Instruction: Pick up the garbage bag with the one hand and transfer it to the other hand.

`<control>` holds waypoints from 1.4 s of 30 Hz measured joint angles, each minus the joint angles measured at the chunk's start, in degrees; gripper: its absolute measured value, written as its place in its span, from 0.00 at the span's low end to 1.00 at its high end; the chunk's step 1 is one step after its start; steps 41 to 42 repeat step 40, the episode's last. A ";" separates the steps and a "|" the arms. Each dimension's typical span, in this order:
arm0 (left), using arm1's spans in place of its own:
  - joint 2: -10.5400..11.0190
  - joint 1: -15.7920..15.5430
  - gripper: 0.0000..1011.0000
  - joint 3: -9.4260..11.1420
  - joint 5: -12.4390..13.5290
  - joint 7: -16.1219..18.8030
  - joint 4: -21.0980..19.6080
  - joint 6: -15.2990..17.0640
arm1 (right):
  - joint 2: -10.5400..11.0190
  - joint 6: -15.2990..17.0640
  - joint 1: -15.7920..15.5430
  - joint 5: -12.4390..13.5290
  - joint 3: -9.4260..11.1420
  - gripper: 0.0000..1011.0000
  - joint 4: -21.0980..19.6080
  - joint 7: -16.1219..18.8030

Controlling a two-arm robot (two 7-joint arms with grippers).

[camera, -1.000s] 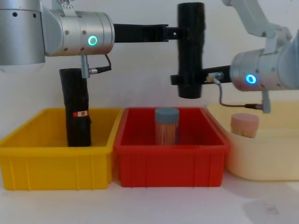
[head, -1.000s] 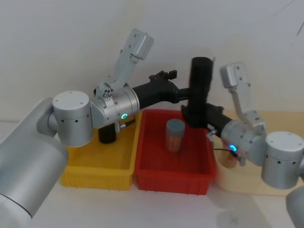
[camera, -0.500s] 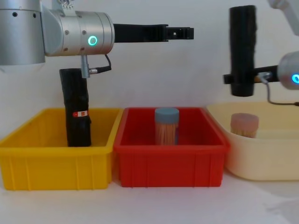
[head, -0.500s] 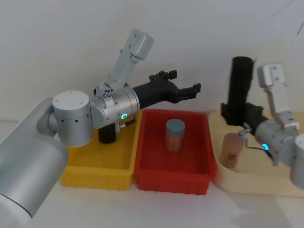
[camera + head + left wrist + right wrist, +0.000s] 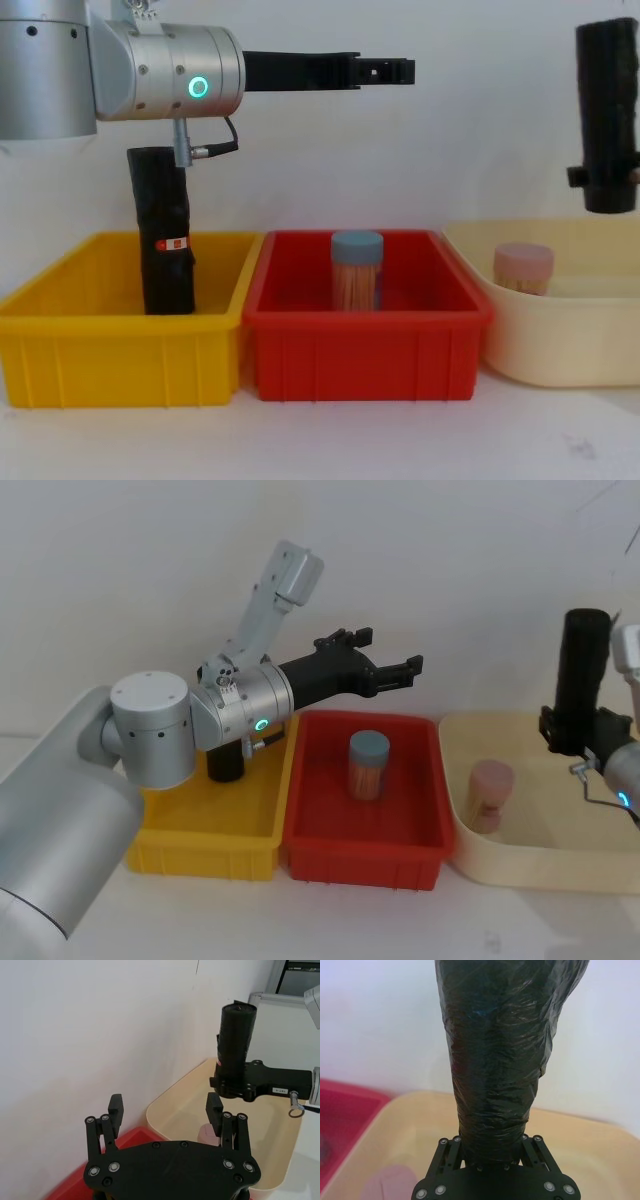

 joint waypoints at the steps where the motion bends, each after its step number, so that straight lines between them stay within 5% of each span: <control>1: 0.00 0.00 0.99 0.00 0.00 0.00 0.00 0.00 | 0.41 0.80 -0.40 -0.03 0.16 0.45 -0.54 0.01; 6: 0.00 0.00 0.99 0.00 0.00 0.00 0.00 0.00 | 1.67 2.97 -1.88 -0.08 0.36 0.45 -2.19 0.67; 23: 0.00 0.00 0.99 0.00 0.00 0.00 0.00 0.00 | 3.93 6.90 -4.61 -0.25 0.57 0.97 -5.49 2.19; 42: 0.00 0.00 0.99 0.00 0.00 0.00 0.00 0.00 | 4.47 7.84 -5.30 -0.30 0.64 0.99 -6.18 2.58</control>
